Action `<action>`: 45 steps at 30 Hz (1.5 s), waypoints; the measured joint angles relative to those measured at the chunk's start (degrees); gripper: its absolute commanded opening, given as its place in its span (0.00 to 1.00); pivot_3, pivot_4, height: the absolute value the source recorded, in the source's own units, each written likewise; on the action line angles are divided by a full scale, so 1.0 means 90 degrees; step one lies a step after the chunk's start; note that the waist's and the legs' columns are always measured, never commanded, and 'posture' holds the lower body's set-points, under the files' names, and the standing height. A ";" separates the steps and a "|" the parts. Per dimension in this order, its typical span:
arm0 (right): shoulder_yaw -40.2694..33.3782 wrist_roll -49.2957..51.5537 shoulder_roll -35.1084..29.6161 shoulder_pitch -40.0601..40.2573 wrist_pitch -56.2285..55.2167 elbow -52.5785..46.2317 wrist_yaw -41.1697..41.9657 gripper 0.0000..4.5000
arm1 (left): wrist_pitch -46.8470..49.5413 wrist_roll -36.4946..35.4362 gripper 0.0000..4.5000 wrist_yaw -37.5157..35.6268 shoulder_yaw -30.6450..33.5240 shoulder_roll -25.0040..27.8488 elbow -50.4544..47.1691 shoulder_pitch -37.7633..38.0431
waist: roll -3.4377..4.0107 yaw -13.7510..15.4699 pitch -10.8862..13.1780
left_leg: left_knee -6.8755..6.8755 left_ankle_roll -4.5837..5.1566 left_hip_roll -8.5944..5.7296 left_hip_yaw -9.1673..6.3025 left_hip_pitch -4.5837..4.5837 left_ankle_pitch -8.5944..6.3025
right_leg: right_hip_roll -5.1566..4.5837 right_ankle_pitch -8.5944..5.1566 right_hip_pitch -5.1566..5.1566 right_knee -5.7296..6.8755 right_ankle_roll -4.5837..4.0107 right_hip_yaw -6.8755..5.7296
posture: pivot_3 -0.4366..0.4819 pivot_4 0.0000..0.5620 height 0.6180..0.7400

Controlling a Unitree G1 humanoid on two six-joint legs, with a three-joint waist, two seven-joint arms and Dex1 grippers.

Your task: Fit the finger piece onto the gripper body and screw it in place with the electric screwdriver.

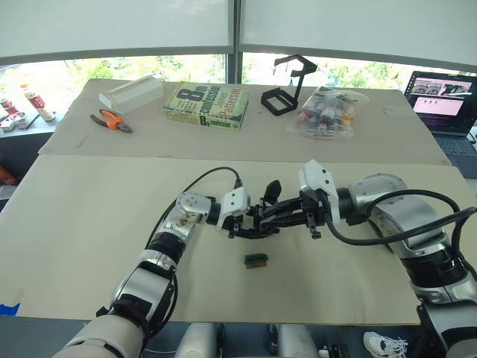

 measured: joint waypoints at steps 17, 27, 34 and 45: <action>-0.0016 0.0005 -0.0029 0.0107 0.0315 -0.0418 -0.0122 0.07 | -0.0002 0.0001 0.50 -0.0003 0.0002 0.0002 0.0000 0.0000 | 0.0000 -0.0005 0.0000 | -0.0001 -0.0001 0.0002 0.0000 0.0001 0.0001 | 0.0000 0.0000 0.0000 0.0001 0.0000 0.0000 | 0.48 0.27 1.00; 0.0118 -0.0063 -0.0004 -0.0126 0.0662 -0.0409 -0.0229 0.07 | -0.0004 -0.0003 0.50 -0.0001 0.0009 -0.0016 0.0012 -0.0001 | 0.0000 -0.0025 0.0000 | 0.0000 -0.0002 0.0003 0.0000 0.0005 0.0001 | 0.0000 0.0001 0.0001 0.0001 -0.0001 0.0000 | 0.48 0.27 1.00; 0.0464 -0.0105 0.0064 -0.0770 0.1468 -0.0122 -0.0181 0.07 | 0.0010 0.0001 0.50 0.0072 0.0019 -0.0029 0.0051 -0.0001 | 0.0000 -0.0028 0.0000 | -0.0002 0.0017 0.0009 -0.0005 0.0027 -0.0010 | 0.0000 0.0006 0.0005 0.0004 -0.0010 0.0001 | 0.48 0.27 1.00; 0.0698 -0.0165 0.0138 -0.1076 0.1790 0.0139 -0.0174 0.07 | 0.0018 0.0017 0.50 0.0105 0.0035 -0.0005 0.0085 -0.0002 | 0.0002 -0.0036 -0.0002 | 0.0000 0.0010 0.0012 -0.0005 0.0041 -0.0005 | 0.0000 0.0015 0.0012 0.0008 -0.0023 0.0001 | 0.48 0.27 1.00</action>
